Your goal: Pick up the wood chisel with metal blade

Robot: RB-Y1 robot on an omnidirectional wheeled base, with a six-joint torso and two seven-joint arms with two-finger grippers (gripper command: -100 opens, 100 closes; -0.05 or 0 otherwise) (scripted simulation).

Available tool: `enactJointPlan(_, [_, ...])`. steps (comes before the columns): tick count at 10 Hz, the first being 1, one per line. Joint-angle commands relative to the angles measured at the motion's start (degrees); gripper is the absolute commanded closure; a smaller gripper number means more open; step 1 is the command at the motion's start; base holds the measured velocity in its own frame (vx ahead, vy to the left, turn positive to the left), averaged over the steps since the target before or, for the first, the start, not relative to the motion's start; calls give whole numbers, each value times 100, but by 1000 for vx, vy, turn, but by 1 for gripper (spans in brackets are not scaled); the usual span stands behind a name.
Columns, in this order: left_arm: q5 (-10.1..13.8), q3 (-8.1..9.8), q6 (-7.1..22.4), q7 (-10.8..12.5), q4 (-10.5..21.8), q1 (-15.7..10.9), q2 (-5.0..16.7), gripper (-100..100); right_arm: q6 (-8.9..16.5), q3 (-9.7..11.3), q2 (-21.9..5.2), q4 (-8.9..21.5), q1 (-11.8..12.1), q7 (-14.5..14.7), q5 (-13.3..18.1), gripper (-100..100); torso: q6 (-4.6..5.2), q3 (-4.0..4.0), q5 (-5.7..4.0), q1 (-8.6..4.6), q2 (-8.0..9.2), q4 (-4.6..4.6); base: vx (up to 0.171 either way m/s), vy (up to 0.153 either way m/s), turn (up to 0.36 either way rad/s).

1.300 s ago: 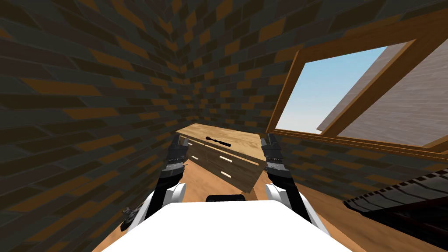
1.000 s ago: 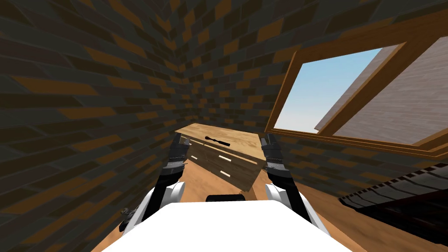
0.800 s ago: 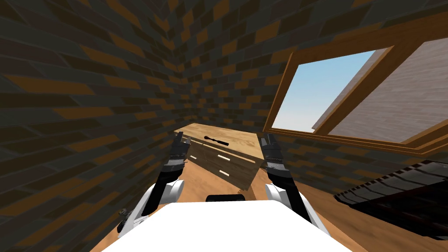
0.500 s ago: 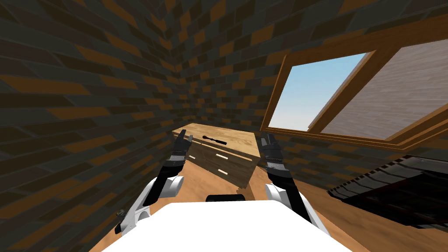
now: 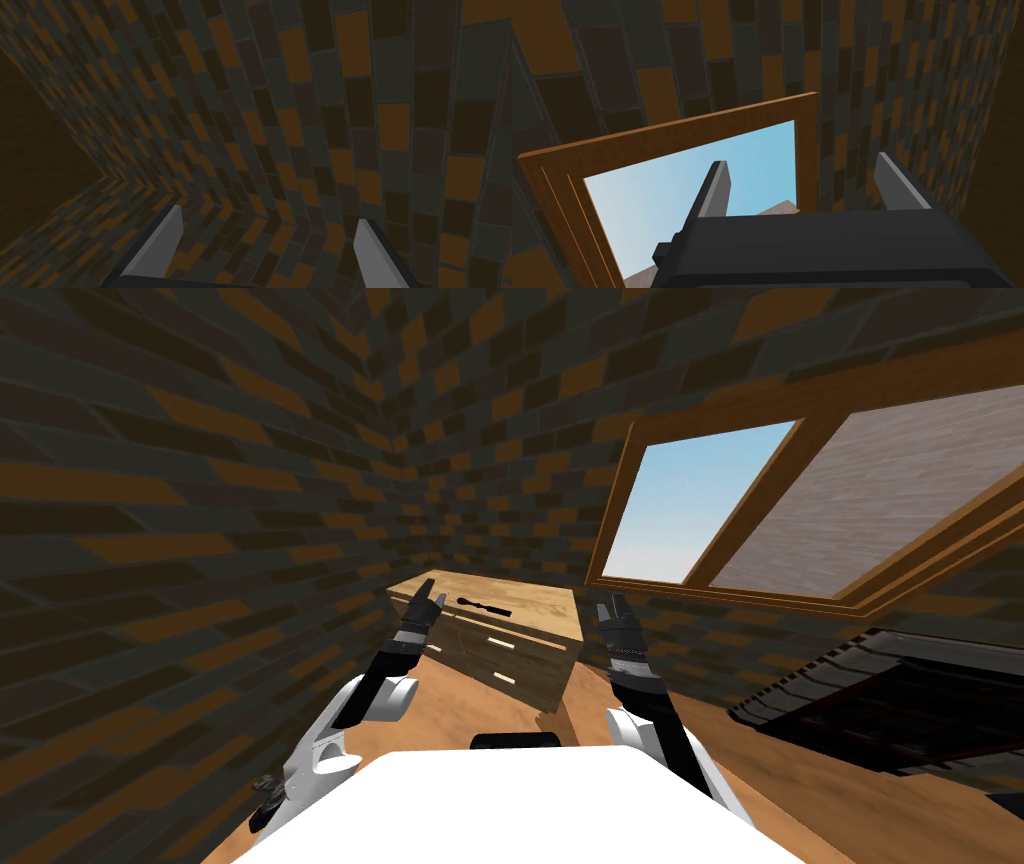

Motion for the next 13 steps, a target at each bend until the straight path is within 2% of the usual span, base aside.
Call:
enactJointPlan(1, [124,-7,286,2,107,-250,267,-100,0,0,0,0,0,0,0,0,0,0,0,0,0,0,-36,-36,-71])
enactJointPlan(2, [124,-7,371,2,107,-250,267,-100,0,0,0,0,0,0,0,0,2,-2,0,1,-3,-1,-25,-30,-42])
enactJointPlan(3, [236,-18,595,5,192,-458,497,-100,0,0,0,0,0,0,0,0,0,-3,1,3,-5,-1,-28,-44,-71])
enactJointPlan(4, [236,-18,678,5,192,-458,497,-100,0,0,0,0,0,0,0,0,2,-4,0,-1,-6,-1,-23,-38,-45])
enactJointPlan(5, [348,-33,900,8,288,-669,726,-100,0,0,0,0,0,0,0,0,0,-4,0,0,-7,-2,-29,-54,-94])
enactJointPlan(6, [348,-33,1001,8,288,-669,726,-100,0,0,0,0,0,0,0,0,2,-4,-1,-5,-6,-2,-26,-38,-53])
enactJointPlan(7, [460,-53,1193,10,396,-883,952,-100,0,0,0,0,0,0,0,0,-1,-4,0,0,-6,-2,-25,-35,-89])
enactJointPlan(8, [460,-53,1338,10,396,-883,952,-100,0,0,0,0,0,0,0,0,2,-4,0,1,-7,-2,-20,-28,-53])
enactJointPlan(9, [571,-79,1506,12,516,-1097,1173,-100,0,0,0,0,0,0,0,0,-1,-5,1,4,-8,-2,-23,-42,-103])
enactJointPlan(10, [571,-79,1665,12,516,-1097,1173,-100,0,0,0,0,0,0,0,0,2,-5,0,0,-8,-2,-17,-35,-52])
enactJointPlan(11, [679,-110,1834,13,646,-1310,1389,-100,0,0,0,0,0,0,0,0,-1,-5,1,2,-9,-2,-19,-43,-110])
enactJointPlan(12, [679,-110,2002,13,646,-1310,1389,-100,0,0,0,0,0,0,0,0,2,-6,0,-1,-9,-2,-17,-34,-58])
enactJointPlan(13, [679,-110,2048,13,646,-1310,1389,-100,0,0,0,0,1,0,0,0,-2,-5,1,2,-9,-2,-6,-13,18])
